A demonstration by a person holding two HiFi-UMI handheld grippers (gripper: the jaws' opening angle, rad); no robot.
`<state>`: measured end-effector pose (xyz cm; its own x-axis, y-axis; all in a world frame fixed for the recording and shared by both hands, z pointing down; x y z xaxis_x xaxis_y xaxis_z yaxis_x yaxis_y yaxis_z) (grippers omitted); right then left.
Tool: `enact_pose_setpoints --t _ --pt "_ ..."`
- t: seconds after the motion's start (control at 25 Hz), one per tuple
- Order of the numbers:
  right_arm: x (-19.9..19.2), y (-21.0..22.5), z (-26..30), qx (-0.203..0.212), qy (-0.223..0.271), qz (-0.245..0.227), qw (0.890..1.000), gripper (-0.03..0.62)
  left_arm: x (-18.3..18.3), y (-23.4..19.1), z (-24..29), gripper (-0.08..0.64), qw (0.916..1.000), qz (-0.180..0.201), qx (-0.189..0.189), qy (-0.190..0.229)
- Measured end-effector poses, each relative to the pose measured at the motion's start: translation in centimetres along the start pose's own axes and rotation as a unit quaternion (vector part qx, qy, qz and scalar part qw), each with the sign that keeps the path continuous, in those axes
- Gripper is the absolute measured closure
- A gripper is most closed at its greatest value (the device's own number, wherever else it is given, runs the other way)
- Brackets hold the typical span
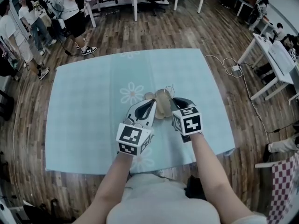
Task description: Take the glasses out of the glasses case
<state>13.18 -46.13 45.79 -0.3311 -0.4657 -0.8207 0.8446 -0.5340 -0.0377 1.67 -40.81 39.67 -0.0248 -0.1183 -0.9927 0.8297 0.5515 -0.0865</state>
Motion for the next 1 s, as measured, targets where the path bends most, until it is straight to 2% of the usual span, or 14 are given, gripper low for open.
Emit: enact_pose_setpoints --t 0.52,1.0 --pt "3.7 0.1 -3.9 -0.001 0.071 -0.012 0.997 0.569 4.1 -0.1 0.0 0.554 0.9988 0.033 -0.002 0.037" --pt "5.9 -0.7 -7.7 0.007 0.169 -0.031 0.985 0.569 5.3 1.3 0.2 0.554 0.9972 0.052 -0.018 0.050"
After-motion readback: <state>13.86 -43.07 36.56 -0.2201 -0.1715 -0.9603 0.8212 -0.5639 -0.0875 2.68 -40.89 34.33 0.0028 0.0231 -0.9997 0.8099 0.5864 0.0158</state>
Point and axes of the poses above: the fingertips, and each gripper's own axes: z forward along the fingers, y to its right, x out of its top, the point moved 4 cm from there along -z, backward along the fingers, and after that the axes turned 1 degree about -z, right-handed, at the moved point
